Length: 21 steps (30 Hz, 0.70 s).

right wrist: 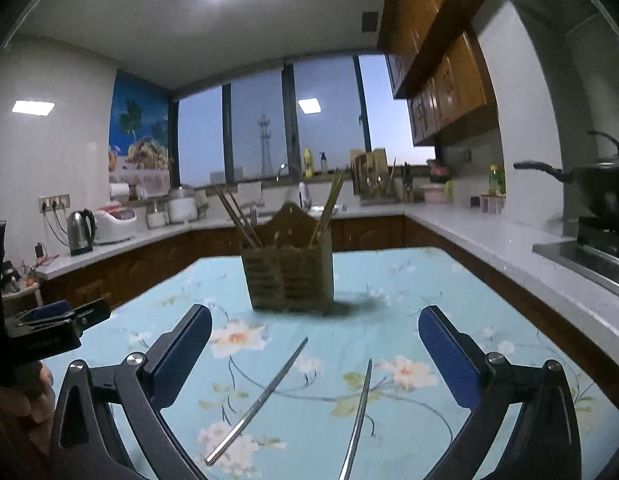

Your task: Organize utensils

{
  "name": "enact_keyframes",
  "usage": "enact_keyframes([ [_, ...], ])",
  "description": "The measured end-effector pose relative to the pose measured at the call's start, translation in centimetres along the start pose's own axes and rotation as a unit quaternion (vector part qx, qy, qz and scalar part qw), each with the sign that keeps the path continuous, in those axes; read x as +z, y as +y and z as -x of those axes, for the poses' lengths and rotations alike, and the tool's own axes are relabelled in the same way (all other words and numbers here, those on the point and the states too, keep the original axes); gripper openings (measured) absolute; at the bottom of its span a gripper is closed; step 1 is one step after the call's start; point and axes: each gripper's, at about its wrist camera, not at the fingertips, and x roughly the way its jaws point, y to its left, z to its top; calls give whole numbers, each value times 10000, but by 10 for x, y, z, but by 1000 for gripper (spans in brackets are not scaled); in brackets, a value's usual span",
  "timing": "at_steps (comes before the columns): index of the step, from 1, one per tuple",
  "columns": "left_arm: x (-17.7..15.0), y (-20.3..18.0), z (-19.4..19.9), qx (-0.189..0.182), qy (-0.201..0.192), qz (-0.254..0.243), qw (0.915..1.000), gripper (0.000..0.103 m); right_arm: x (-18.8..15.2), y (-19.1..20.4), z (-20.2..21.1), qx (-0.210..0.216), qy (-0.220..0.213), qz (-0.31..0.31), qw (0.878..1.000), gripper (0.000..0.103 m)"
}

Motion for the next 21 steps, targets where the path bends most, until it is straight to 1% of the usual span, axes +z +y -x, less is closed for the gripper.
enact_keyframes([
  [2, -4, -2, -3, 20, 71, -53, 10000, 103, -3, 1, 0, 9, 69, 41, 10000, 103],
  [6, -8, -5, -3, 74, 30, -160, 9998, 103, -7, 2, -1, 5, 136, 45, 9999, 103],
  [12, -12, -10, 0, 98, -32, -259, 9996, 103, -11, -1, 2, -33, 103, 29, 9999, 103],
  [21, -9, -14, 8, 112, -165, -384, 9991, 103, -12, -1, 2, -53, 92, 0, 9999, 103],
])
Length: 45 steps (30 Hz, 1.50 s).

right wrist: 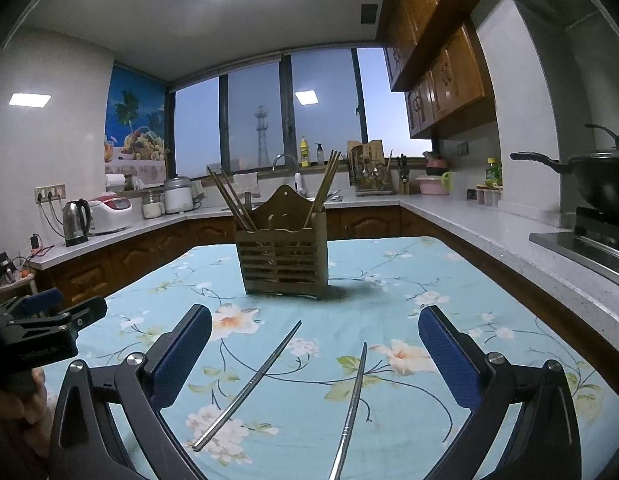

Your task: Organize utensils

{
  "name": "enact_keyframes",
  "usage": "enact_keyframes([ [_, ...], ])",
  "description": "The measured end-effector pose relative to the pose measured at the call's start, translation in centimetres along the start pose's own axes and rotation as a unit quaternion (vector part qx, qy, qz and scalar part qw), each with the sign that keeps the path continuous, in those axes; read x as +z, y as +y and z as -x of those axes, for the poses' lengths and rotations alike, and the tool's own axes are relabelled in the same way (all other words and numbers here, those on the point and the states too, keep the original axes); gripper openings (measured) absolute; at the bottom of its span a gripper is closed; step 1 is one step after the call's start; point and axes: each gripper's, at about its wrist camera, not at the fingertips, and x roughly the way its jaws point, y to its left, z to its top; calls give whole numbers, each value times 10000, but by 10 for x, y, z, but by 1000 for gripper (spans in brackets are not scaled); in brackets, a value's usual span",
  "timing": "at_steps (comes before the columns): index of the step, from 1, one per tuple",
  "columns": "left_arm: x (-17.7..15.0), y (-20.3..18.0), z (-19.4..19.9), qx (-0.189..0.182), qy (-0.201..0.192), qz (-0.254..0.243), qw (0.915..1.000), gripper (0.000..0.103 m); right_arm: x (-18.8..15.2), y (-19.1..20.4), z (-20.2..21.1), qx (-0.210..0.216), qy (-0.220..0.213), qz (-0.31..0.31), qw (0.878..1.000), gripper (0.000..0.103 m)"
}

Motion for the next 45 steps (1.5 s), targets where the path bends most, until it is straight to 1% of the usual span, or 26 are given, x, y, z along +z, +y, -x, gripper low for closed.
enact_keyframes([
  [15, 1, -2, 4, -7, -73, -57, 10000, 103, 0, 0, 3, 21, -61, 17, 10000, 103],
  [23, 2, -6, 10, 11, -154, -184, 9997, 103, 1, 2, 4, 50, -98, 10, 9999, 103],
  [26, 2, -8, 9, -46, -108, -225, 9997, 103, 1, 2, 4, 61, -118, 9, 9999, 103],
  [45, 0, -11, 11, -40, -157, -285, 9995, 103, 1, -1, 4, 54, -126, -19, 9999, 103],
])
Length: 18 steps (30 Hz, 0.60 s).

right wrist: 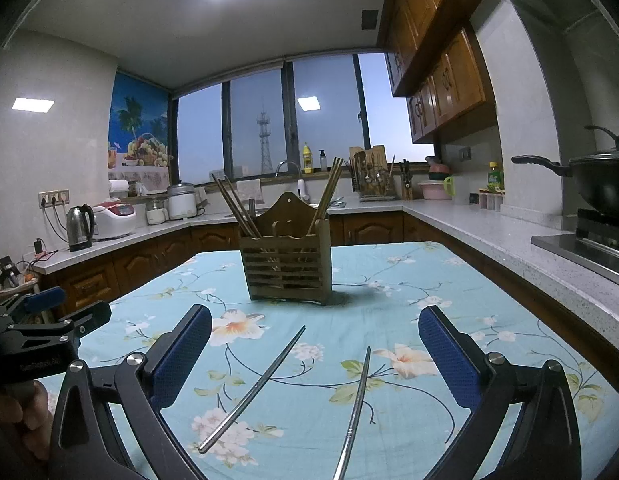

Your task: Organize utensils

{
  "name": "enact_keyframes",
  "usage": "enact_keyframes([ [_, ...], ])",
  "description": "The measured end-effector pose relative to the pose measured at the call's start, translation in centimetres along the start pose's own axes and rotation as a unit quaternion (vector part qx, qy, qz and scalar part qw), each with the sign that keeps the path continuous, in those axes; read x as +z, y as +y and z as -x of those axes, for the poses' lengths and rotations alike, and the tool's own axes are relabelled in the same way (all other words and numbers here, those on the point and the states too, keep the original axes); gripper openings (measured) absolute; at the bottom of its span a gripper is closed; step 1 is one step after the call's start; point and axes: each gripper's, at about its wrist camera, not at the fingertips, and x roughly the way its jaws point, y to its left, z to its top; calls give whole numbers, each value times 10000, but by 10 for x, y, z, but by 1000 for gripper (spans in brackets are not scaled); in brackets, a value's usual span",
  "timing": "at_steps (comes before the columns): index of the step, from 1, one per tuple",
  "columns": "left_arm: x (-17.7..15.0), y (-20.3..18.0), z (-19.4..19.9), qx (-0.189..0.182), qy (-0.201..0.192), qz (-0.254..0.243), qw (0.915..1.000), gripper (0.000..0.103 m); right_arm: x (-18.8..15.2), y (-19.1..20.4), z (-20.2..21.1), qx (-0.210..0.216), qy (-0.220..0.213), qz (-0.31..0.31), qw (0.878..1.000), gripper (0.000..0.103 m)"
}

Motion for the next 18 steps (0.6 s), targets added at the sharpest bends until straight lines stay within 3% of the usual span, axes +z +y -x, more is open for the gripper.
enact_keyframes([
  [18, 1, 0, -1, -16, -46, -1, 10000, 103, 0, 0, 0, 8, 10, -6, 10000, 103],
])
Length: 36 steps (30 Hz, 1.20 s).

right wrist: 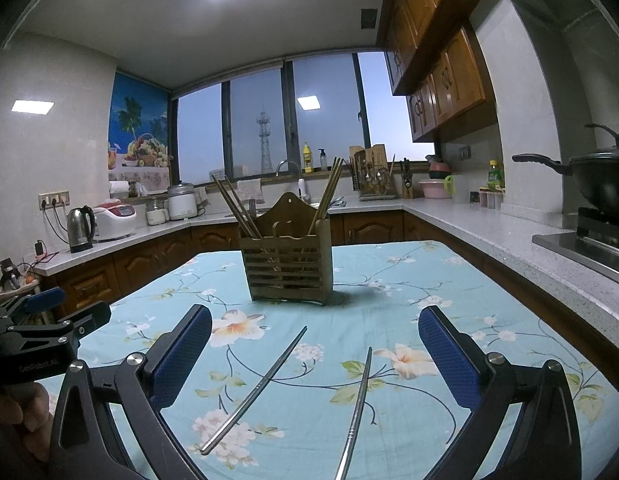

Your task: Organize utensils

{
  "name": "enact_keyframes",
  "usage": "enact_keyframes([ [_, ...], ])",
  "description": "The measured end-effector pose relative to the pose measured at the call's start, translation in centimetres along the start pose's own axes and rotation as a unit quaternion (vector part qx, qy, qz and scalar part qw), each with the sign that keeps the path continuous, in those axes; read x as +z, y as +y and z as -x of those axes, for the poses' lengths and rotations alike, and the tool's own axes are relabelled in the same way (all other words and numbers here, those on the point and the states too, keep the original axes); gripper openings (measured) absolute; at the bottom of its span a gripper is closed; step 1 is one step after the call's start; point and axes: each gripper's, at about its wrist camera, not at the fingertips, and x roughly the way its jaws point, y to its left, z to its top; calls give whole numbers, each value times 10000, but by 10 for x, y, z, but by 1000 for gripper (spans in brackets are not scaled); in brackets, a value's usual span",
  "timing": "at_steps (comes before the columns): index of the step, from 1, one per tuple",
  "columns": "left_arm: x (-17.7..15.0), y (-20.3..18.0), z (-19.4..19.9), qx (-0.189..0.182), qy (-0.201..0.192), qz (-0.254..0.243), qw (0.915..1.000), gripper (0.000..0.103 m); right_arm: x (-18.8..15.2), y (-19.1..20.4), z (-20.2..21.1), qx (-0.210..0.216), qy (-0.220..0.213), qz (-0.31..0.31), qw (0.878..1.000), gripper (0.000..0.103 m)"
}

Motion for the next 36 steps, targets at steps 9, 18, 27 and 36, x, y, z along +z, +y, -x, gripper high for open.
enact_keyframes([
  [9, 1, 0, 1, -28, -3, -7, 10000, 103, 0, 2, 2, -6, 7, -30, 10000, 103],
  [18, 1, -1, -1, -74, 8, -30, 10000, 103, 0, 2, 2, -10, 20, -40, 10000, 103],
  [27, 0, -1, 0, -109, 17, -31, 9999, 103, 0, 3, 1, -4, 8, -39, 10000, 103],
  [36, -1, -2, 0, -113, 17, -25, 9999, 103, 1, 4, 2, -2, -22, -63, 10000, 103],
])
